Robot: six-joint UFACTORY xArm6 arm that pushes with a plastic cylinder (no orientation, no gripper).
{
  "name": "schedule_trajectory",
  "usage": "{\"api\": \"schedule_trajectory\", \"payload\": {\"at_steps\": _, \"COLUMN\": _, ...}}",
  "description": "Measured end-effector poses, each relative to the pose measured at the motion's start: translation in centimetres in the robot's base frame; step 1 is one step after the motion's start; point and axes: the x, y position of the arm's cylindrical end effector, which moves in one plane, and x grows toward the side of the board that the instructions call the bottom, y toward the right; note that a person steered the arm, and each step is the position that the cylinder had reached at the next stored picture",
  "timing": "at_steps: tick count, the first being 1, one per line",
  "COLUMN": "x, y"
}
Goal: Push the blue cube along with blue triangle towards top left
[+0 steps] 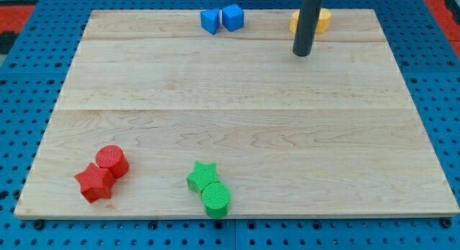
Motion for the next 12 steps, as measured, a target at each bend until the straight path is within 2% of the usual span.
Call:
{"api": "schedule_trajectory", "payload": {"at_steps": 2, "x": 0.0, "y": 0.1}}
{"api": "schedule_trajectory", "payload": {"at_steps": 3, "x": -2.9, "y": -0.1}}
{"api": "schedule_trajectory", "payload": {"at_steps": 4, "x": -6.5, "y": -4.9}}
{"api": "schedule_trajectory", "payload": {"at_steps": 5, "x": -9.2, "y": -6.8}}
{"api": "schedule_trajectory", "payload": {"at_steps": 6, "x": -10.7, "y": -4.9}}
{"api": "schedule_trajectory", "payload": {"at_steps": 7, "x": -9.1, "y": -13.9}}
{"api": "schedule_trajectory", "payload": {"at_steps": 8, "x": -8.8, "y": -20.0}}
{"api": "schedule_trajectory", "payload": {"at_steps": 9, "x": -8.8, "y": -20.7}}
{"api": "schedule_trajectory", "payload": {"at_steps": 10, "x": -11.9, "y": -20.1}}
{"api": "schedule_trajectory", "payload": {"at_steps": 11, "x": -9.8, "y": -23.1}}
{"api": "schedule_trajectory", "payload": {"at_steps": 12, "x": -4.7, "y": -28.0}}
